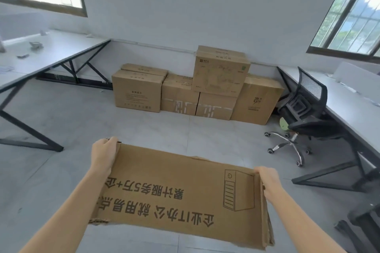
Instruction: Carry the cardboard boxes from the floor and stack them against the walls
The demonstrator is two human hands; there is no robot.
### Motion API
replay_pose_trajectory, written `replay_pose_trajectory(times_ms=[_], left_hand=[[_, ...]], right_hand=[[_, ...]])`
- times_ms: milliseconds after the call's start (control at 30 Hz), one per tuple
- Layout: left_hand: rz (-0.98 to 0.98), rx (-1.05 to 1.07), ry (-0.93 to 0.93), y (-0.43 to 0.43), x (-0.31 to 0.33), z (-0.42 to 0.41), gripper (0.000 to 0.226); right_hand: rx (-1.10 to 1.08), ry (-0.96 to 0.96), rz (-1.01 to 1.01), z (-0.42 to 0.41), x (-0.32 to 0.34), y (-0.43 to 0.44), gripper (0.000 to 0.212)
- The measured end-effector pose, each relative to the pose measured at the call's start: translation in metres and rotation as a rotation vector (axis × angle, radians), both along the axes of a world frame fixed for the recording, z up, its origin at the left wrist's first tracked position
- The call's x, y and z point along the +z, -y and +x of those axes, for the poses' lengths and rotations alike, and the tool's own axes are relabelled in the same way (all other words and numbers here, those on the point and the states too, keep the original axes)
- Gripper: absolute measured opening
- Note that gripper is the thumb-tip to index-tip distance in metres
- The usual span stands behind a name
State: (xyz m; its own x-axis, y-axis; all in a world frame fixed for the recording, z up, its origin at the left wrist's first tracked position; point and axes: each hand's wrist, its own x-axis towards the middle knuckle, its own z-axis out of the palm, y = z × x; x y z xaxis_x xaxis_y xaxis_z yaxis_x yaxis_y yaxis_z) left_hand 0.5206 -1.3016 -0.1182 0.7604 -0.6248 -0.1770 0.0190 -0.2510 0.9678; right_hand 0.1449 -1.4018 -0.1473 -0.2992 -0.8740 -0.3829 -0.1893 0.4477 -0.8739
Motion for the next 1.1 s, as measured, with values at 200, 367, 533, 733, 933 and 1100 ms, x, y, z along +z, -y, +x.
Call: replay_pose_trajectory(times_ms=[200, 367, 533, 733, 933, 1100], left_hand=[[-0.003, -0.004, -0.011, 0.117, -0.008, 0.010, 0.042], [0.056, 0.057, -0.038, 0.222, -0.010, 0.032, 0.041], [0.078, 0.197, -0.035, 0.293, -0.014, 0.063, 0.040], [0.134, 0.312, -0.017, 0.349, -0.044, 0.116, 0.021], [0.157, 0.355, -0.003, 0.440, -0.053, 0.201, 0.014], [0.159, 0.349, -0.030, 0.524, -0.042, 0.272, 0.025]], right_hand=[[0.006, -0.004, -0.031, 0.018, -0.003, 0.120, 0.035], [0.103, -0.020, -0.005, 0.039, -0.004, 0.246, 0.027], [0.229, -0.021, -0.012, 0.085, 0.003, 0.365, 0.029], [0.329, -0.019, 0.045, 0.159, -0.025, 0.466, 0.025], [0.374, -0.035, 0.073, 0.253, -0.038, 0.559, 0.037], [0.361, -0.039, 0.097, 0.326, -0.025, 0.642, 0.026]])
